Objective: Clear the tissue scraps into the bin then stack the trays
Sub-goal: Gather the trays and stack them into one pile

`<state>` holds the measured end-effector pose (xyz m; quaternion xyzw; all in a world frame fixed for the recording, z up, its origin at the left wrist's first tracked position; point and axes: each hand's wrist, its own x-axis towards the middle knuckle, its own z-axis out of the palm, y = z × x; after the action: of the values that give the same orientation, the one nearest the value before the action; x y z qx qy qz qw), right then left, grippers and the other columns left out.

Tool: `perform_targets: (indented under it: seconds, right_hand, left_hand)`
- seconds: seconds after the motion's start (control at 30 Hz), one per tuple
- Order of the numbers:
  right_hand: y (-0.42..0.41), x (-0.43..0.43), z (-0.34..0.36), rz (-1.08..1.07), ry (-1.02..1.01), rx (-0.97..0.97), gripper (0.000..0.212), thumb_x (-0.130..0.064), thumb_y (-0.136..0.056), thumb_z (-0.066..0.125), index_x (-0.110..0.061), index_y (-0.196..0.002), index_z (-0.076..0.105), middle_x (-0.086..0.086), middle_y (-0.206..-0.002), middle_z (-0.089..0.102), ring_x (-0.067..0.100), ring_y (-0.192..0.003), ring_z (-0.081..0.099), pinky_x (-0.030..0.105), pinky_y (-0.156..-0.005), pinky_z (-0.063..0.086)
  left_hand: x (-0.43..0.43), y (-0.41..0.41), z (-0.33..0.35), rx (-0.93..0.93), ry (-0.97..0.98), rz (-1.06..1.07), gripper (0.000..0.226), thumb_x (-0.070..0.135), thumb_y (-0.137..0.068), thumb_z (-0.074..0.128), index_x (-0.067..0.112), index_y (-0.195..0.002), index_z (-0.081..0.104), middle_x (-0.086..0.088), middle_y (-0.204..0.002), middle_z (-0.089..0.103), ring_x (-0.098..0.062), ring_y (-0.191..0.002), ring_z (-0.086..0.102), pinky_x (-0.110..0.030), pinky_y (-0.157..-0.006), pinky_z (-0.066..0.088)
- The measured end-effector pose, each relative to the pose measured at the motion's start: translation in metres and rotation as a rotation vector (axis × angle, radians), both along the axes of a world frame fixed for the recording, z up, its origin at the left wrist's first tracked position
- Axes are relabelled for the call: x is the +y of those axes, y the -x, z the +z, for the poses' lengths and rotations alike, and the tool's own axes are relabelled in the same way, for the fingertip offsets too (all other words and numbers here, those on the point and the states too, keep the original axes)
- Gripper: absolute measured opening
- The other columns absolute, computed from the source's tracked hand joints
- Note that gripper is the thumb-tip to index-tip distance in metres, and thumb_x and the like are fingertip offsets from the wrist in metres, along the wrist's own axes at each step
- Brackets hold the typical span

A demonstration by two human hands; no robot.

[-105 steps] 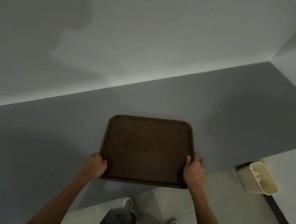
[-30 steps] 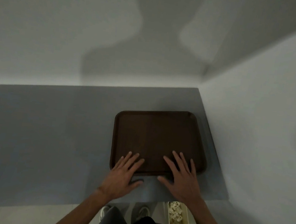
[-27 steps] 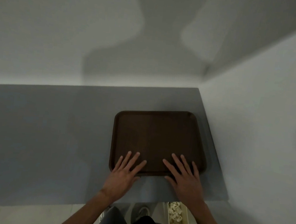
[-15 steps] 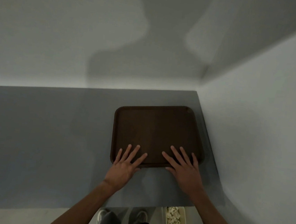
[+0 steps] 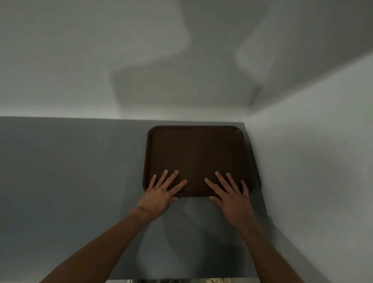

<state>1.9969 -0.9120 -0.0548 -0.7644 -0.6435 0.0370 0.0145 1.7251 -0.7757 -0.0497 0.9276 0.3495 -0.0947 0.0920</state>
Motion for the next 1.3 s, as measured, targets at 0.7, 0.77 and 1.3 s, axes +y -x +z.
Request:
perform_targets:
  seconds: [0.7,0.77,1.3]
  right_hand:
    - [-0.049,0.051,0.0,-0.03,-0.005,0.026,0.058,-0.076,-0.103,0.027,-0.071,-0.155,0.002,-0.023,-0.175,0.006,0.019,-0.164,0.007,0.061,-0.125,0.015]
    - [-0.049,0.051,-0.001,-0.028,-0.004,0.026,0.057,-0.076,-0.103,0.026,-0.071,-0.155,0.002,-0.022,-0.175,0.006,0.019,-0.164,0.007,0.061,-0.125,0.016]
    - [-0.034,0.038,-0.004,-0.051,-0.041,0.044,0.055,-0.062,-0.11,0.025,-0.047,-0.163,0.026,-0.014,-0.173,0.025,0.024,-0.16,0.025,0.058,-0.127,0.02]
  left_hand:
    - [0.058,-0.052,0.009,-0.019,0.111,0.026,0.069,0.048,-0.106,0.044,0.056,-0.159,0.0,0.011,-0.172,-0.011,-0.028,-0.16,-0.008,-0.065,-0.125,0.006]
    - [0.058,-0.051,0.007,-0.023,0.103,0.02,0.069,0.048,-0.106,0.043,0.056,-0.159,-0.001,0.011,-0.172,-0.012,-0.028,-0.16,-0.008,-0.064,-0.125,0.006]
    - [0.04,-0.023,0.015,-0.651,0.392,0.769,0.117,0.058,-0.078,0.083,0.011,-0.162,0.017,-0.015,-0.165,0.027,-0.034,-0.153,0.03,-0.043,-0.123,0.032]
